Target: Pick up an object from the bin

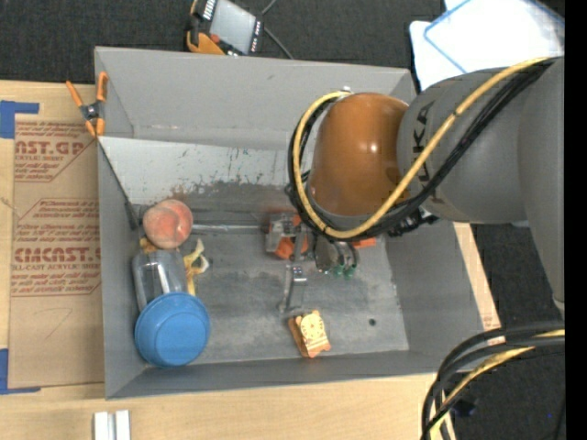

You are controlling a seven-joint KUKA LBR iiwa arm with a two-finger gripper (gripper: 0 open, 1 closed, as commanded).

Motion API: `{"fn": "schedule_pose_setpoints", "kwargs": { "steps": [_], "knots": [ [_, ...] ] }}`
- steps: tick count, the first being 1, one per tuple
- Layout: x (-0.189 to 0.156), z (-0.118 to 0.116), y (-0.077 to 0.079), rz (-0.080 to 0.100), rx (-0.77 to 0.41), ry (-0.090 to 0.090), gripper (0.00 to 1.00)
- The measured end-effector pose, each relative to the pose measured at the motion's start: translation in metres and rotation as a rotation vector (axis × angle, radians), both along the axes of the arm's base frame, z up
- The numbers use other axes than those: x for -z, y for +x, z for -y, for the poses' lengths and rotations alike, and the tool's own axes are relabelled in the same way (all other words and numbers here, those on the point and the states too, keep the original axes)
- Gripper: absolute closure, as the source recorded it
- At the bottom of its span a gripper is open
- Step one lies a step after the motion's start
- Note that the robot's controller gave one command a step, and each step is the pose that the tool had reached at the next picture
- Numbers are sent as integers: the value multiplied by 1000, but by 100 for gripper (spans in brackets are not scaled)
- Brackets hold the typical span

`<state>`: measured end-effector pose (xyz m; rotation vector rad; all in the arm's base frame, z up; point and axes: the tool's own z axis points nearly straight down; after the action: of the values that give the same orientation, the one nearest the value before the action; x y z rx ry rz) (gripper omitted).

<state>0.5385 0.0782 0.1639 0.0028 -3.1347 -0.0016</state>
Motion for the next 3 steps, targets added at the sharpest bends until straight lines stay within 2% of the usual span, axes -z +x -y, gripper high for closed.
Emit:
{"fn": "schedule_pose_setpoints", "kwargs": {
  "steps": [1,2,3],
  "knots": [
    [-5,0,2,8,1,1,0],
    [93,76,-37,0,4,1,0],
    [4,74,-41,22,93,6,0]
  ]
}}
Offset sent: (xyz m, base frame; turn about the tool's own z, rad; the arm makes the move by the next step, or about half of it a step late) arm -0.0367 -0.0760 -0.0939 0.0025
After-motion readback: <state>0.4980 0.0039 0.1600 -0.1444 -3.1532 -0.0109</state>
